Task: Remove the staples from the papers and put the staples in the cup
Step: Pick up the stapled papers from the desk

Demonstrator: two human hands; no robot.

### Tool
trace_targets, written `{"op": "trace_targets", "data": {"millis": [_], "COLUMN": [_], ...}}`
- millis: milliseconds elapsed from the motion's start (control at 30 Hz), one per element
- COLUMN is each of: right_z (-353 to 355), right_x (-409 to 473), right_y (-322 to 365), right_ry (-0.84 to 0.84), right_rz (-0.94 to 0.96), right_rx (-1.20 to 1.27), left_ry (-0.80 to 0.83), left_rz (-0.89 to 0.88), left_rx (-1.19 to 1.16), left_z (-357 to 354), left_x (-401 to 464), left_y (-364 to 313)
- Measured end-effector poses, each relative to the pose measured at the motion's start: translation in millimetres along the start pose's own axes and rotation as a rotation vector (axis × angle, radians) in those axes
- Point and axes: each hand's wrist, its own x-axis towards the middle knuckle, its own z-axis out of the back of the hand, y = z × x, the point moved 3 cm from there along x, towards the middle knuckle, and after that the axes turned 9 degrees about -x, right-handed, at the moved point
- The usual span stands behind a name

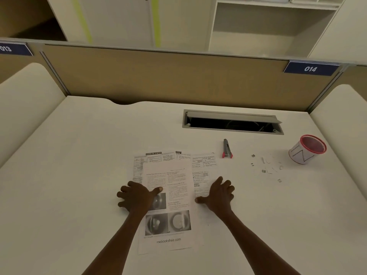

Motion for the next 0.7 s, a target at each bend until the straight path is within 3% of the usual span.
{"op": "trace_targets", "data": {"millis": [367,567,700], "right_z": [4.4,10.2,8.5], "right_x": [10.0,22.6,27.3], "right_y": [21.6,13.1,14.4], "right_ry": [0.140,0.149,0.158], "right_rz": [-0.098,-0.288,-0.266], "right_rx": [0.123,0.462,0.503], "left_ry": [-0.065,-0.079,-0.081], "left_rz": [-0.106,-0.134,-0.132], "left_rx": [0.056,-0.024,-0.081], "left_z": [-4.9,0.1,-0.6], "left_x": [-7.8,-1.6,-0.4], "left_y": [-14.4,-7.9,-8.3]}}
